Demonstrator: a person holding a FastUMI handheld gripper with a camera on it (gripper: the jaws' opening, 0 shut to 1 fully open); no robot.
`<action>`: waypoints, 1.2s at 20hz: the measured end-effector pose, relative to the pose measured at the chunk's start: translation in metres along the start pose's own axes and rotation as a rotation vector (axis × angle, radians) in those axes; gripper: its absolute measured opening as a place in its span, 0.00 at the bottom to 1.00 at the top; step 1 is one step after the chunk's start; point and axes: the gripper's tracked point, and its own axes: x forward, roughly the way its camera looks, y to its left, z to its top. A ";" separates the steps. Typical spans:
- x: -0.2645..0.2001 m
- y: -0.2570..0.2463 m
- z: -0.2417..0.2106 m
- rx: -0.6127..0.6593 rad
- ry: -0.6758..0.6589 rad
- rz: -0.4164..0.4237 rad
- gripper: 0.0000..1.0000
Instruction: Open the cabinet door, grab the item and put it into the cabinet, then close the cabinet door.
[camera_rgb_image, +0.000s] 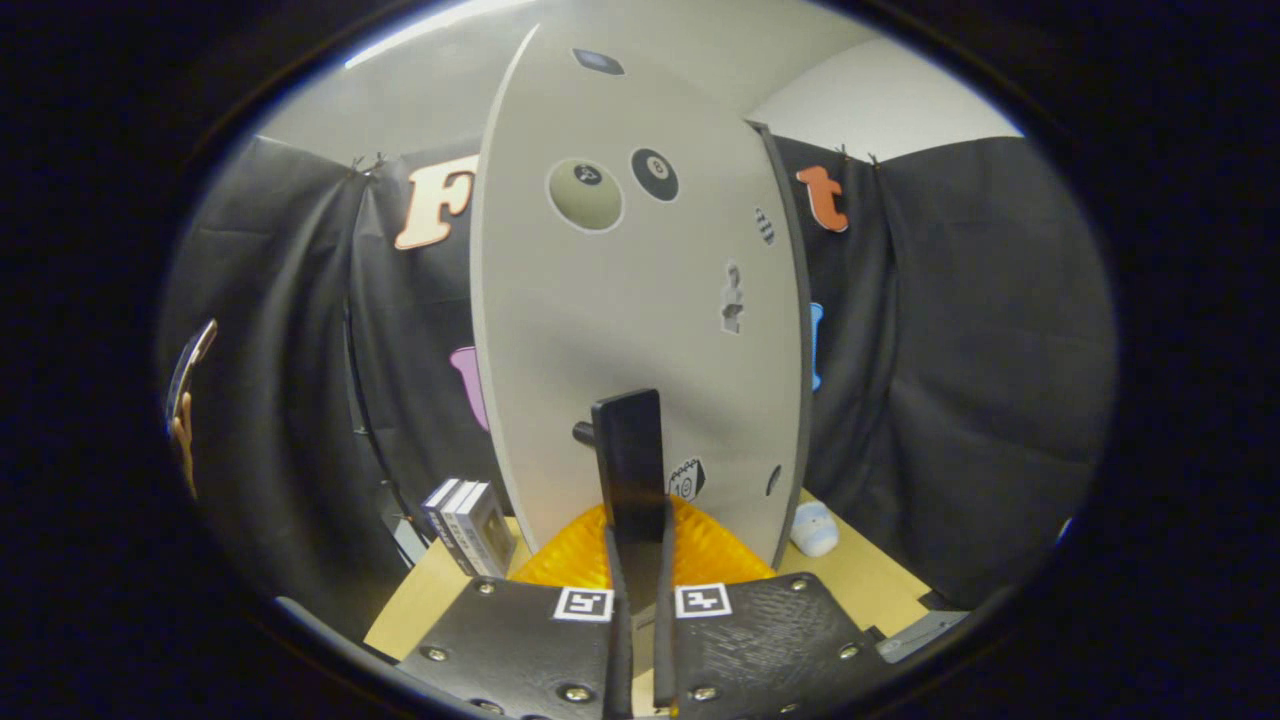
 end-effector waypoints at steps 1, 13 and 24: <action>-0.002 -0.005 0.000 0.013 0.003 -0.017 0.08; -0.027 -0.058 0.001 0.081 0.028 -0.136 0.07; -0.040 -0.128 -0.011 0.073 0.087 -0.241 0.07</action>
